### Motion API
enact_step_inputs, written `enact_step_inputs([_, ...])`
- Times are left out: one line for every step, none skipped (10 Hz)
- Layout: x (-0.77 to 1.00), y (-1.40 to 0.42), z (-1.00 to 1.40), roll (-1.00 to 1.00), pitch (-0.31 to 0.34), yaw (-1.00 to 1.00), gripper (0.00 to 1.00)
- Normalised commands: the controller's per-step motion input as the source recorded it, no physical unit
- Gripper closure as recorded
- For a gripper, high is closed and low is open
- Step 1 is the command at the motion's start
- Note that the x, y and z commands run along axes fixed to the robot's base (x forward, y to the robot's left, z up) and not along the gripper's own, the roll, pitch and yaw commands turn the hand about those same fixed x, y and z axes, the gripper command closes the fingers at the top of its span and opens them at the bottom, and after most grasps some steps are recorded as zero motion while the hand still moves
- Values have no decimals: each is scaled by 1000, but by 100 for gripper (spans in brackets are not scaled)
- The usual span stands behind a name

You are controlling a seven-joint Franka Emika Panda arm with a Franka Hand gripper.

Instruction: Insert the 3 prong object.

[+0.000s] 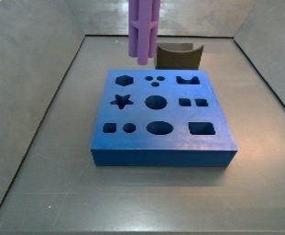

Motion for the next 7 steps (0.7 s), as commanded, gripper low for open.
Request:
enact_step_inputs([723,746,-860,16,11,-9,100])
enact_step_inputs([640,709,-840,19,0,-29,100])
enact_step_inputs([614,626,-834,0,-4,-46,100])
enact_step_inputs([534,440,-783,9,-31,-66,100])
enact_step_inputs([317,151,-669,61,-30,-229,100])
enact_step_inputs([260,211,-574,111,0,-231,100])
enact_step_inputs([0,326,-460,103,0,-129,100])
